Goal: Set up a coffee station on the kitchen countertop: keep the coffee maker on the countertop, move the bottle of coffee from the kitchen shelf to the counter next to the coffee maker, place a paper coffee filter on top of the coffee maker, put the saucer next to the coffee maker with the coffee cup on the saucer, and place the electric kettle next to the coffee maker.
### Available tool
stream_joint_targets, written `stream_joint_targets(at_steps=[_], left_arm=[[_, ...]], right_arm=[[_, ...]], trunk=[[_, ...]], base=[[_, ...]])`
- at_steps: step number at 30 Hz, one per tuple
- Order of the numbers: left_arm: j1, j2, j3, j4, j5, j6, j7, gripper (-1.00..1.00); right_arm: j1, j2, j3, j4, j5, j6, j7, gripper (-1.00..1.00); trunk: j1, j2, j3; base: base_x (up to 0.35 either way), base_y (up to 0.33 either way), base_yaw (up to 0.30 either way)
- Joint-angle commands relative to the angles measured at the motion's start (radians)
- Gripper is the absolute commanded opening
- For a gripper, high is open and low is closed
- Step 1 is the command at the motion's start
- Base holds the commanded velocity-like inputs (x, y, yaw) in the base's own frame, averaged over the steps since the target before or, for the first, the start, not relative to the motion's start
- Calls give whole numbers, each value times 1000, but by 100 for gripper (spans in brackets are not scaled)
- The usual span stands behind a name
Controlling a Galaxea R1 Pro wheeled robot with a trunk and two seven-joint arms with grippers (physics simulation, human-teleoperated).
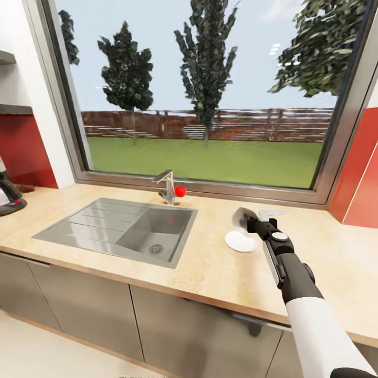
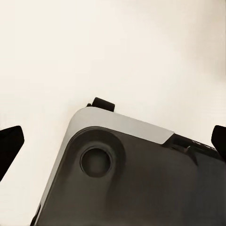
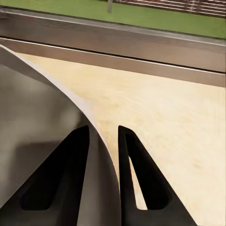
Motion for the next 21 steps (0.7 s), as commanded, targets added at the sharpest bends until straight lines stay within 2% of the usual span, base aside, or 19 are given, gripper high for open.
stream_joint_targets(at_steps=[1, 21], left_arm=[[0, 0, -2, -2, 10, -1, -1, 100], [0, 0, -2, -2, 10, -1, -1, 100]], right_arm=[[0, 0, 0, -1, 7, 6, 1, -100], [0, 1, 0, -1, 7, 6, 1, -100]], trunk=[[0, -1, -1], [0, -1, -1]], base=[[0, 0, 272], [0, 0, 271]])
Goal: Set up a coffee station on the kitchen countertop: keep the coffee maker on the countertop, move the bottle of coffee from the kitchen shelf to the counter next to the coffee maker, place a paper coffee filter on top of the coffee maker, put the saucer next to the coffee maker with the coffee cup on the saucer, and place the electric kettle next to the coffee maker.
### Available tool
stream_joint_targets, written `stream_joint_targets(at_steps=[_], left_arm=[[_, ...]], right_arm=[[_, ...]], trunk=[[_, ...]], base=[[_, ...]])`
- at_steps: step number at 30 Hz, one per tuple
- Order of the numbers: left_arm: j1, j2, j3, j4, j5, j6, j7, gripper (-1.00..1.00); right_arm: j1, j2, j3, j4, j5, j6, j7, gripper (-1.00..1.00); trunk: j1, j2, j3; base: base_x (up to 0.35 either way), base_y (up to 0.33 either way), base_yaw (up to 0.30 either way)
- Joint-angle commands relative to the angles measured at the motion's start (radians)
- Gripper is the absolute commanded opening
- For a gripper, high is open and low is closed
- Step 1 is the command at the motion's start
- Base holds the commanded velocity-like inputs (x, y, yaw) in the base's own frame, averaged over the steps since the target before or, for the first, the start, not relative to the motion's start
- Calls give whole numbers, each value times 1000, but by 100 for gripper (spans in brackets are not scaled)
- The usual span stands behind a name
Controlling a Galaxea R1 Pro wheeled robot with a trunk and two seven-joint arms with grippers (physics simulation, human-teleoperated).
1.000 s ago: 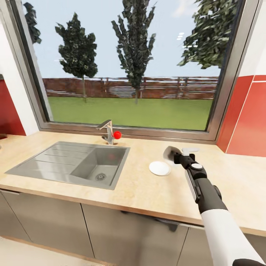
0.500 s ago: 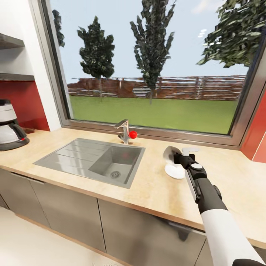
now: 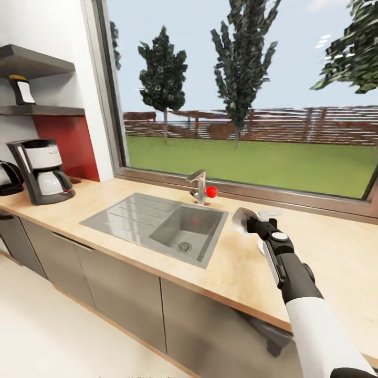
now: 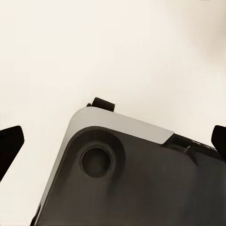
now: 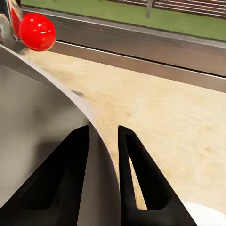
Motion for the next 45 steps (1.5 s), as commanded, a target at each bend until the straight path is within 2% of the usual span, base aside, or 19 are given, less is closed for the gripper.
stream_joint_targets(at_steps=[1, 17, 32, 38, 45], left_arm=[[0, 0, -2, -2, 10, -1, -1, 100], [0, 0, -2, -2, 10, -1, -1, 100], [0, 0, -3, -2, 10, -1, -1, 100], [0, -1, -3, -2, 10, 0, -1, 100], [0, -3, -4, -2, 10, 3, 0, 100]], right_arm=[[0, 0, 0, -1, 7, 6, 1, -100], [0, 1, 0, -1, 7, 6, 1, -100], [0, 3, 1, 0, 7, 6, 1, -100], [0, 3, 3, 0, 7, 8, 1, -100], [0, 3, 2, 0, 7, 8, 1, -100]], trunk=[[0, -1, -1], [0, -1, -1], [0, -1, -1], [0, -1, -1], [-27, 48, 21]], base=[[0, 0, 271], [0, 9, 271], [9, 278, 68], [42, 122, 225], [6, 16, 230]])
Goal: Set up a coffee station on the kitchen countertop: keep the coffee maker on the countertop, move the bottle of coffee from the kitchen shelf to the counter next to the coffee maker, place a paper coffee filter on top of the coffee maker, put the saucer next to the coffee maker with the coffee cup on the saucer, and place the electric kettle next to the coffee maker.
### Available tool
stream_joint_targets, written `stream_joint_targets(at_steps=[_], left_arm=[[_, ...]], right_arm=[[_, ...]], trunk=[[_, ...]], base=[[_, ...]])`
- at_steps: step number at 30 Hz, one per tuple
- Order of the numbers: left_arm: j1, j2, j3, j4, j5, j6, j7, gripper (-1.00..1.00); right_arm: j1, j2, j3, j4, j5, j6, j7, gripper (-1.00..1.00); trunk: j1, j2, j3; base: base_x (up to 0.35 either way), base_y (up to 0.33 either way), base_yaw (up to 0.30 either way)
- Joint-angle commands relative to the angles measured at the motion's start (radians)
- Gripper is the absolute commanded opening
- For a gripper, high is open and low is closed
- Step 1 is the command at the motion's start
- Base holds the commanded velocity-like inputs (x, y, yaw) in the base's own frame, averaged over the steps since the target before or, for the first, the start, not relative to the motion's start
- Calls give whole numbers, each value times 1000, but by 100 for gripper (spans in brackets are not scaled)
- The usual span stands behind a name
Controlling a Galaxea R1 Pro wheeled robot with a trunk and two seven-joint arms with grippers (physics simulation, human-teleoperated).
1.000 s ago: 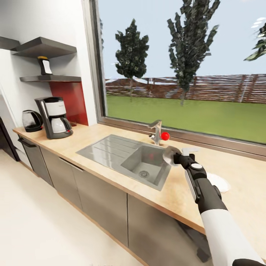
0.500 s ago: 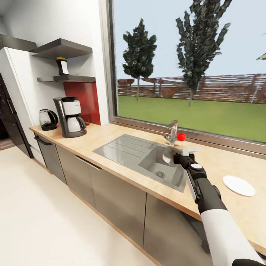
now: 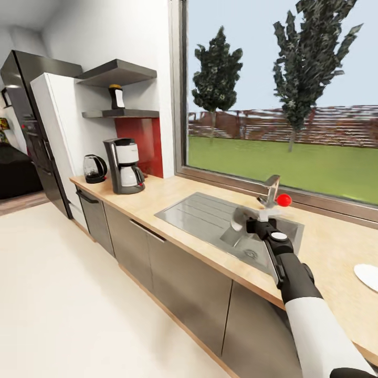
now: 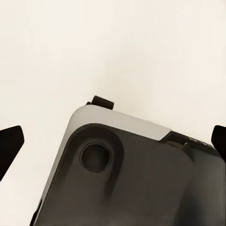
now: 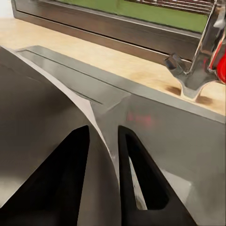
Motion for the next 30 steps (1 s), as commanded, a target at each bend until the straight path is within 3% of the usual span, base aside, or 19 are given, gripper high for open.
stream_joint_targets(at_steps=[1, 13, 20, 30], left_arm=[[0, 0, -2, -2, 10, -1, -1, 100], [0, 0, -2, -2, 10, 0, -1, 100], [0, 0, -2, -2, 10, 0, -1, 100], [0, 0, -1, -2, 10, -2, -1, 100]], right_arm=[[0, 0, -1, -1, 7, 5, 1, -100], [0, 0, -1, -1, 7, 5, 1, -100], [0, 0, 0, -1, 7, 6, 1, -100], [0, 0, 1, -1, 7, 6, 1, -100]], trunk=[[-4, 7, 2], [-50, 91, 40], [-77, 140, 62], [-77, 140, 62]], base=[[1, 3, 89], [0, 0, 27], [0, 0, 221], [14, 15, 264]])
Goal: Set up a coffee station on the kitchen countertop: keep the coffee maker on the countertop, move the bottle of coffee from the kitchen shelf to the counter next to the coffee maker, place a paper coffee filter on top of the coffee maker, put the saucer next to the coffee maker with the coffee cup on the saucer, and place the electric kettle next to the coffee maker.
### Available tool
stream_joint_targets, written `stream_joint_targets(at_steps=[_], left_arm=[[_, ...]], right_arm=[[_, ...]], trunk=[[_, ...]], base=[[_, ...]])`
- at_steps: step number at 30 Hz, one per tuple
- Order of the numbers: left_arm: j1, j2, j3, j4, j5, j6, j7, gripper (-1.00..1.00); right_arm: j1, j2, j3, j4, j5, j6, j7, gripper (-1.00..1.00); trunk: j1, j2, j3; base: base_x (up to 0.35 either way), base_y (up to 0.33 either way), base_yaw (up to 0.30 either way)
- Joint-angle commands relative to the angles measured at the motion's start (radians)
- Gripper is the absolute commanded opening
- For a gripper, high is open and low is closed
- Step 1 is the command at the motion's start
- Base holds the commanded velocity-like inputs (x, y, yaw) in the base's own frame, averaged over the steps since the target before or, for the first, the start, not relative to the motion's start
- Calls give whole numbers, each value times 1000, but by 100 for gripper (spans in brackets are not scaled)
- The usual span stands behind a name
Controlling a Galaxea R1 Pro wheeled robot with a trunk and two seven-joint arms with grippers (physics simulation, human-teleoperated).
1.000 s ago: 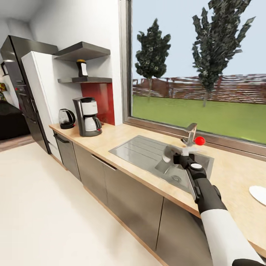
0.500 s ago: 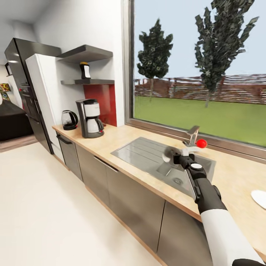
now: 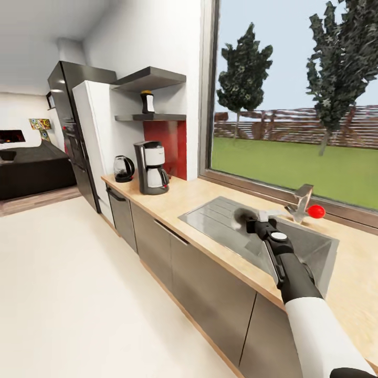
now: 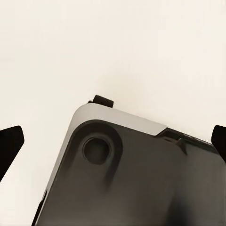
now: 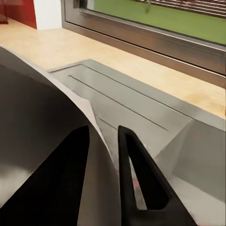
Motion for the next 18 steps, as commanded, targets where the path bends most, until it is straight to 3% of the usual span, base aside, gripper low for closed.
stream_joint_targets(at_steps=[1, 18], left_arm=[[0, 0, -3, -1, 10, -1, -1, 100], [0, 0, -3, -1, 10, -1, -1, 100]], right_arm=[[0, 0, 0, -2, 7, 6, 1, -100], [0, 0, -2, -2, 7, 5, 1, -100]], trunk=[[0, -1, -1], [0, -1, -1]], base=[[117, 135, 218], [224, 242, 27]])
